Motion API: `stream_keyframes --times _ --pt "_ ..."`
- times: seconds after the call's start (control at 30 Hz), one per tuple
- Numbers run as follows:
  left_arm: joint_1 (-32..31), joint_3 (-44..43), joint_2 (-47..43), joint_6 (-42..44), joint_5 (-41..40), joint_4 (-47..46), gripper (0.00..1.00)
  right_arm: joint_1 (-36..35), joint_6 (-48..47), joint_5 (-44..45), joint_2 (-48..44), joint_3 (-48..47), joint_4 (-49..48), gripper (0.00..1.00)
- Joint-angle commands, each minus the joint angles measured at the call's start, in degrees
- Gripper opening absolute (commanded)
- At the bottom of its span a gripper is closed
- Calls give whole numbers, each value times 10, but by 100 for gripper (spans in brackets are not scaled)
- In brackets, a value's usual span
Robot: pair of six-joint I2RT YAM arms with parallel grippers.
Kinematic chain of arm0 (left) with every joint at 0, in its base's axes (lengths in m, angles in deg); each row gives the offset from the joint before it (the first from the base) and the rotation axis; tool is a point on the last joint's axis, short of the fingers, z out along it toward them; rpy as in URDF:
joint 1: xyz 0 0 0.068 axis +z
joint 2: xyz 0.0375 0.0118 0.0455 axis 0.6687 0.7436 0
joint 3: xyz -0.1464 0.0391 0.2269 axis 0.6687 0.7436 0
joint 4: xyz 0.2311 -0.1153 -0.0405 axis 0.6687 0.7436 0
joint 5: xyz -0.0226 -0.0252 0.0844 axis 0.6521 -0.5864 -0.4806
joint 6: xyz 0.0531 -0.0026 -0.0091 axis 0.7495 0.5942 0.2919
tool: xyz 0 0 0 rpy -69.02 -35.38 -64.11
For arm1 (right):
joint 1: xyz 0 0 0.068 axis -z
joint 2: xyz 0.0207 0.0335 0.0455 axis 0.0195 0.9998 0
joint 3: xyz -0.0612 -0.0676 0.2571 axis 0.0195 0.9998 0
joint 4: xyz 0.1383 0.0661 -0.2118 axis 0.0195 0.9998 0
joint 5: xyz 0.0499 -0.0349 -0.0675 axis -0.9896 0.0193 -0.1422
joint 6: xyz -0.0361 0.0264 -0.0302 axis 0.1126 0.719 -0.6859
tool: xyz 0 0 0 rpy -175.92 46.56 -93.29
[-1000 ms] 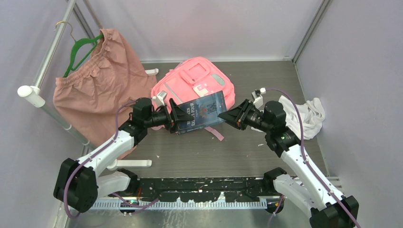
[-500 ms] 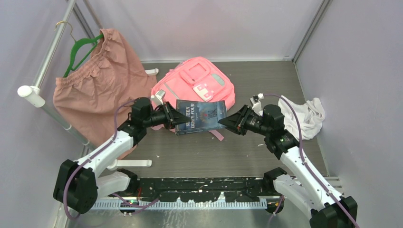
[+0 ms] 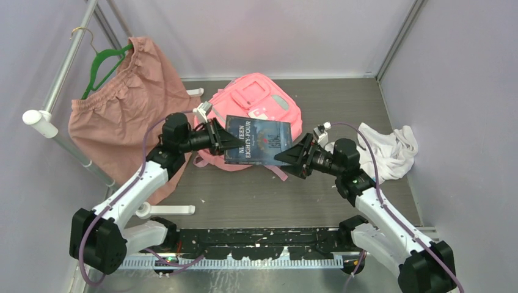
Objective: Pack the student bag
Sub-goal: Pick up the book from the center of the board.
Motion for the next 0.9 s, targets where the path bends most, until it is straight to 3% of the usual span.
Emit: stream_keyframes --times 0.0,0.1,0.23,0.4,0.5,0.63,0.73,0.87 --pt "2 -82 -14 7 113 -46 0 4 57 -57 29 18 -189 92" --pt "2 -103 -3 -1 178 -60 0 5 93 -86 44 26 -270 92" --pt "1 -114 -10 52 197 -3 0 8 121 -108 44 20 -319 91" --pt "1 -115 -11 90 212 35 0 13 51 -94 9 -20 -193 90" --pt "2 -129 -8 129 211 86 0 16 -9 -76 -14 -43 -93 83" --pt "1 -135 2 146 214 105 0 16 -27 -68 -19 -52 -55 75" --pt "1 -134 5 150 215 103 0 16 -28 -62 -16 -49 -47 58" --pt "1 -133 15 168 209 124 0 15 -21 -53 -12 -40 -62 13"
